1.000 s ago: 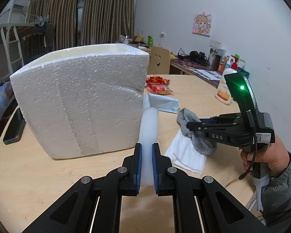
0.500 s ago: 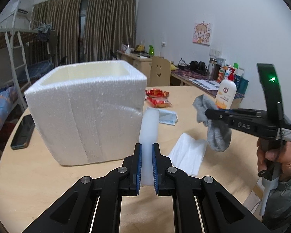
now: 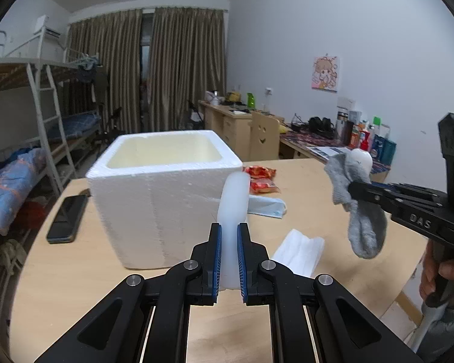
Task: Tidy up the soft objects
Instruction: 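Lift the foam tube and grey sock and carry both over the white foam box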
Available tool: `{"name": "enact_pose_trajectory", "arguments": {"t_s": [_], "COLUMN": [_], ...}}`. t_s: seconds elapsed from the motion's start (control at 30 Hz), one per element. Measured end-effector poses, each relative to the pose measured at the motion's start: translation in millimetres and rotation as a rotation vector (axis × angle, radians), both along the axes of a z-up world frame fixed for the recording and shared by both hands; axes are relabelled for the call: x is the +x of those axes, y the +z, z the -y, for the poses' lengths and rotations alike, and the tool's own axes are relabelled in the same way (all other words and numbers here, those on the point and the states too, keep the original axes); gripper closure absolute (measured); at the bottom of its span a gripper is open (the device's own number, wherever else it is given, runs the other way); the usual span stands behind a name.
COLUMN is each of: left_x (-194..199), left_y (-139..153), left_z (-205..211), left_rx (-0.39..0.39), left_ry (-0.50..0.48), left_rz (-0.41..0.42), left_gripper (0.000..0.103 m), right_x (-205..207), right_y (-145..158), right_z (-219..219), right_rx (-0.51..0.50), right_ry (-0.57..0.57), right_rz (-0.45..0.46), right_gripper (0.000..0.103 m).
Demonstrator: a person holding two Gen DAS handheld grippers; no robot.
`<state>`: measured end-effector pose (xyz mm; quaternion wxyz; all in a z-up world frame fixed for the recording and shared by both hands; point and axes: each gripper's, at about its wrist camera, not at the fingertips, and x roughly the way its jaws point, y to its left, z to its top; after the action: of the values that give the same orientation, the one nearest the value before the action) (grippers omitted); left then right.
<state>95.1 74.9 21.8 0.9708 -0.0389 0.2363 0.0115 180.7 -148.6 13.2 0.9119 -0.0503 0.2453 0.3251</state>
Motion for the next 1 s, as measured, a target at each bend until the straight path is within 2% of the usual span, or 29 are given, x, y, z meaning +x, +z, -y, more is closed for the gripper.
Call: {"name": "enact_pose_trajectory", "arguments": {"t_s": [0.47, 1.0], "left_x": [-30, -58], "left_y": [27, 36], "left_z": [-9, -36], "left_rx": [0.032, 0.035], "left_ry": [0.098, 0.189], "left_rz": [0.068, 0.097], "left_gripper": [0.092, 0.092], "right_x": [-33, -44], "right_y": [16, 17], "right_z": [-23, -62], "right_rx": [0.041, 0.041], "right_ry": [0.095, 0.209], "right_rz": [0.067, 0.077], "right_gripper": [0.088, 0.088]}}
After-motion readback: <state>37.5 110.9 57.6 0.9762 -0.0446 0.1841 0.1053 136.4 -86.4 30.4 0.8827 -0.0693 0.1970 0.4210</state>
